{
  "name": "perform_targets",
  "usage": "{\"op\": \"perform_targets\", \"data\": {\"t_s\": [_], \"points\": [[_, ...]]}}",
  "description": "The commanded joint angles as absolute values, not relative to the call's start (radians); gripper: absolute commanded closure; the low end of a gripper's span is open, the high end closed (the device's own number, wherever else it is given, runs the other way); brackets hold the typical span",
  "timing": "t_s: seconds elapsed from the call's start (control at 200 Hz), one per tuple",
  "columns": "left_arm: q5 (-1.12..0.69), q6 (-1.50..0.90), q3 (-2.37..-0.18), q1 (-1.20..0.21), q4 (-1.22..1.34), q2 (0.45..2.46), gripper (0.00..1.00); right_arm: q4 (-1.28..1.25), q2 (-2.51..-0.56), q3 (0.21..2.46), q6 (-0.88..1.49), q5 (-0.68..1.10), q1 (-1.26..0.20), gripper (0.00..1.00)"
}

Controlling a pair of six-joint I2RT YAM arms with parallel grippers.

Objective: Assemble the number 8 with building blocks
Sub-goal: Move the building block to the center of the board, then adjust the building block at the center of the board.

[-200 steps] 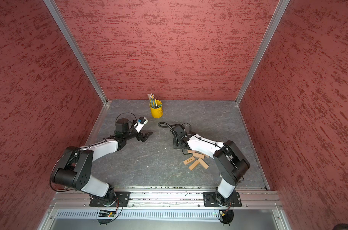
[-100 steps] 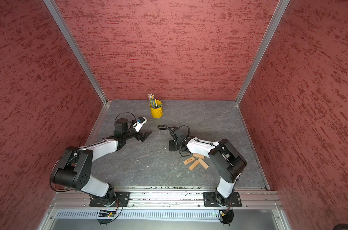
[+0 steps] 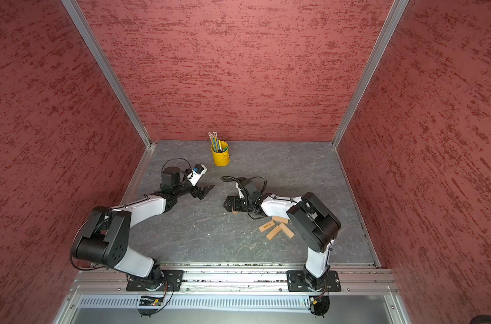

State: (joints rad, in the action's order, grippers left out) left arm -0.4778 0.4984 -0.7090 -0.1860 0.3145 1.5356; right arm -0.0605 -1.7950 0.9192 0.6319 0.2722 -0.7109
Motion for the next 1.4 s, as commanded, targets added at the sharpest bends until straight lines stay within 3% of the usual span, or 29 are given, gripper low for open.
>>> {"op": "perform_targets", "data": {"t_s": [0.0, 0.21, 0.481, 0.837, 0.952, 1.132, 1.393], "points": [[-0.498, 0.483, -0.721, -0.183, 0.324, 1.531, 0.01, 0.013, -1.782, 0.849, 0.649, 0.248, -0.712, 0.01], [-0.499, 0.485, -0.724, -0.183, 0.323, 1.537, 0.01, 0.127, -1.816, 0.931, 0.560, 0.095, -0.712, 0.03], [-0.486, 0.489, -0.719, -0.179, 0.326, 1.530, 0.01, 0.200, -1.903, 1.045, 0.496, 0.036, -0.713, 0.22], [-0.486, 0.489, -0.719, -0.179, 0.326, 1.531, 0.00, 0.313, -1.937, 1.114, 0.402, -0.080, -0.777, 0.26], [-0.481, 0.490, -0.719, -0.179, 0.325, 1.530, 0.01, 0.368, -1.981, 1.169, 0.407, -0.133, -0.793, 0.36], [-0.479, 0.488, -0.713, -0.178, 0.334, 1.528, 0.01, 0.443, -1.980, 1.210, 0.471, -0.127, -0.799, 0.40], [-0.488, 0.470, -0.713, -0.179, 0.331, 1.518, 0.01, 0.464, -1.952, 1.179, 0.612, -0.064, -0.817, 0.58]]}}
